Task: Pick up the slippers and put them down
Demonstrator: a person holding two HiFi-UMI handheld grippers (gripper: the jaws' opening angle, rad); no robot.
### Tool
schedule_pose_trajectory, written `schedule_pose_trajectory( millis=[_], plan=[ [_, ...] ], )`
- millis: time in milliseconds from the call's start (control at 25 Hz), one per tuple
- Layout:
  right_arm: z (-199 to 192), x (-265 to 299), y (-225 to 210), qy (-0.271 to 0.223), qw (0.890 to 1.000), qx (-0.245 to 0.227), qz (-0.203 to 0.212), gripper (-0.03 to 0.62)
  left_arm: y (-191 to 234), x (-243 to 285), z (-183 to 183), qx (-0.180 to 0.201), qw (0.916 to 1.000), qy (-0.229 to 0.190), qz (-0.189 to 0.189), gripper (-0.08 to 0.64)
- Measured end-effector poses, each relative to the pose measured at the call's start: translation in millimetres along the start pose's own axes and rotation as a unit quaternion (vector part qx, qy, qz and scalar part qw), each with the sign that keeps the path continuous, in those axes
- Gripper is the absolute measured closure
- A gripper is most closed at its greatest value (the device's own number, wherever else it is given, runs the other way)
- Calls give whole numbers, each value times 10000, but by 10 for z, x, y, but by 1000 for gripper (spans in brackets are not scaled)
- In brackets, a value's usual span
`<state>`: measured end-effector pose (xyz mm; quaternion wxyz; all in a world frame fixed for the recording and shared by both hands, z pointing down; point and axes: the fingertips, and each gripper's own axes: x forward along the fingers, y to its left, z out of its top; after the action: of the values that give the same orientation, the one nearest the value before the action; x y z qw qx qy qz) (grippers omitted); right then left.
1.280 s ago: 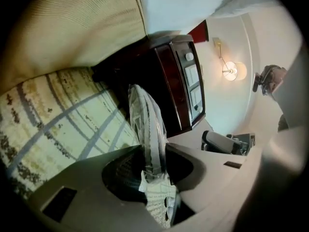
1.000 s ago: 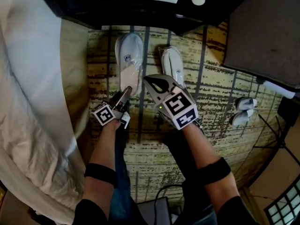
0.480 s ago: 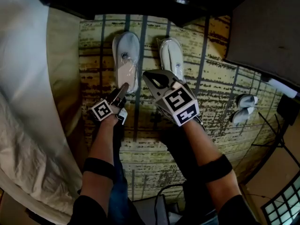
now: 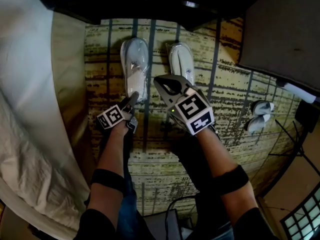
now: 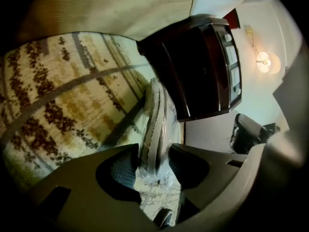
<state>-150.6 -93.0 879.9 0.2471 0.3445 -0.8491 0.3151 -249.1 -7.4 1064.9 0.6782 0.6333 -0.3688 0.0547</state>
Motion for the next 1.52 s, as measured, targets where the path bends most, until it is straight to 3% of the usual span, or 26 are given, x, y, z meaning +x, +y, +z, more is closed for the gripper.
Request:
schedule_pose_trajectory(
  millis=[120, 240, 400, 560, 640, 840, 960, 1200, 1520],
  plan=[
    [-9, -20, -7, -4, 10000, 24, -17, 594, 241, -37, -75, -30, 9976, 188, 666, 301],
    [2, -31, -18, -13, 10000, 22, -19, 594, 415, -69, -93, 125, 9914, 337, 1257, 119],
    [5, -101, -52, 7, 9999, 77, -93, 594, 412, -179, -105, 546, 9818, 512, 1745, 115],
    [139, -373, 31, 1, 9996, 218, -187, 594, 12, -484, -5, 919, 9758, 531, 1912, 117],
    [304, -607, 138, -1, 9992, 340, -210, 594, -362, -712, 74, 1260, 9716, 543, 1925, 173],
    [868, -1382, 461, 27, 9972, 652, -355, 594, -1636, -1397, 435, 2105, 9604, 110, 1824, 554],
    [1199, -1887, 650, 37, 9963, 733, -451, 594, -2547, -1784, 569, 2515, 9560, -51, 1507, 560],
    [1929, -2869, 1045, -131, 9943, 856, -617, 594, -4258, -2686, 702, 3344, 9364, -315, 1014, 561],
    [2729, -3906, 1481, -386, 9938, 679, -797, 594, -5623, -3878, 892, 4174, 9023, -616, 884, 561]
  ],
)
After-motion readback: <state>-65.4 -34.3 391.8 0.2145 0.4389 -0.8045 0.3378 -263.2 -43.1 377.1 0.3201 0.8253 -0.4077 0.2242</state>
